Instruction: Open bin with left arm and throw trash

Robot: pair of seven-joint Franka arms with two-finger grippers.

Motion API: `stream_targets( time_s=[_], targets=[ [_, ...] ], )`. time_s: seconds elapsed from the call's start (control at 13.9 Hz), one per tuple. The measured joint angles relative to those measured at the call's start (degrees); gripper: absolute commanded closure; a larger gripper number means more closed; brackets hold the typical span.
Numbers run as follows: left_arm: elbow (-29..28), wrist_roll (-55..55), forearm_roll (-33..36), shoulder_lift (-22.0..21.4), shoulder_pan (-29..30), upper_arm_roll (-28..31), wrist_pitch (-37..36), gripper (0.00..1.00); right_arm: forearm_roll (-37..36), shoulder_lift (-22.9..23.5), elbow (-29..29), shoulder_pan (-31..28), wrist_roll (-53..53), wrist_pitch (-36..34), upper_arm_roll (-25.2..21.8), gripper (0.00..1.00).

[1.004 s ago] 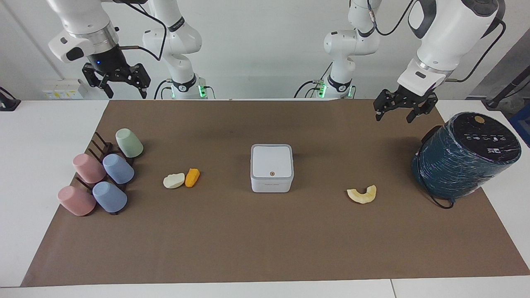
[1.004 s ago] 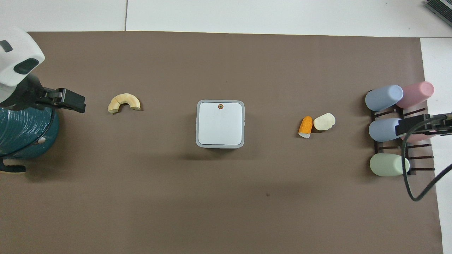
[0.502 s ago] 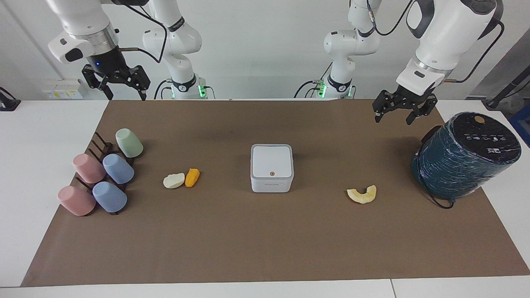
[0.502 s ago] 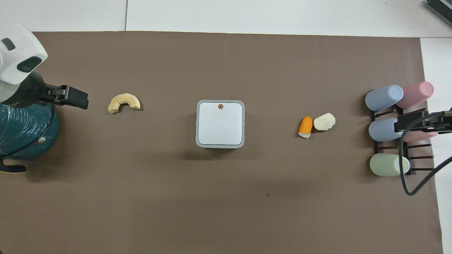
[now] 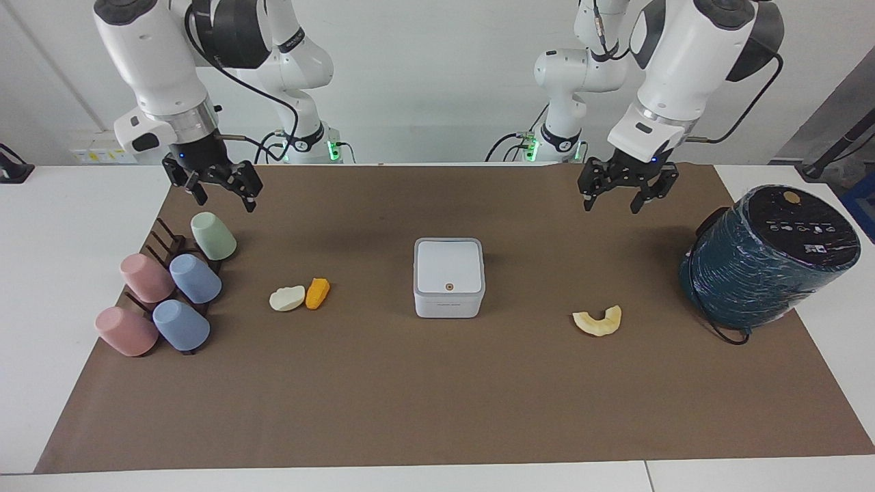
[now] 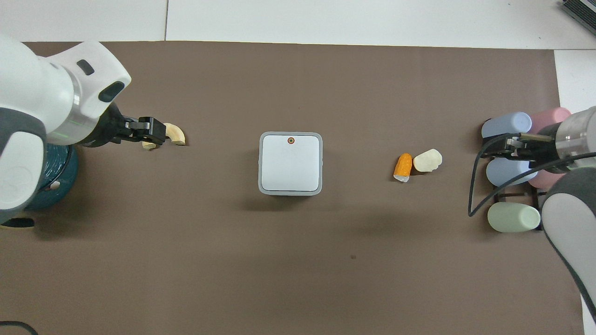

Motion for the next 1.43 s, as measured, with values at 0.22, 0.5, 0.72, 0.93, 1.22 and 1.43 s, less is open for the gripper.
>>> stream_targets(
  time_s=[0.22, 0.5, 0.72, 0.93, 1.22, 1.43],
  targets=[
    [-1.79, -8.85, -1.29, 0.01, -3.74, -0.16, 4.52, 1.00, 0.00, 4.21, -1.86, 0.14, 6.46, 4.63, 0.00, 0.00],
    [-5.93, -15.34, -1.88, 0.30, -7.86, -0.21, 11.36, 1.00, 0.00, 12.61, -2.89, 2.68, 15.63, 13.01, 0.22, 0.00],
    [-8.85, -20.81, -2.38, 1.51, -10.70, -0.24, 18.74, 1.00, 0.00, 16.86, -3.42, 2.91, 18.65, 17.48, 0.18, 0.00],
    [-10.51, -24.57, -3.98, 3.79, -13.29, -0.23, 25.44, 1.00, 0.00, 18.75, -6.83, 2.53, 19.93, 23.07, 0.12, 0.00],
    [-12.16, -27.01, -5.78, 5.94, -14.85, -0.23, 32.84, 1.00, 0.00, 18.83, -9.05, 2.69, 21.71, 25.25, 0.27, 0.00],
    [-13.73, -28.37, -6.79, 6.15, -15.22, -0.19, 36.69, 1.00, 0.00, 18.83, -10.42, 2.69, 21.71, 26.85, 0.26, 0.00]
  ],
)
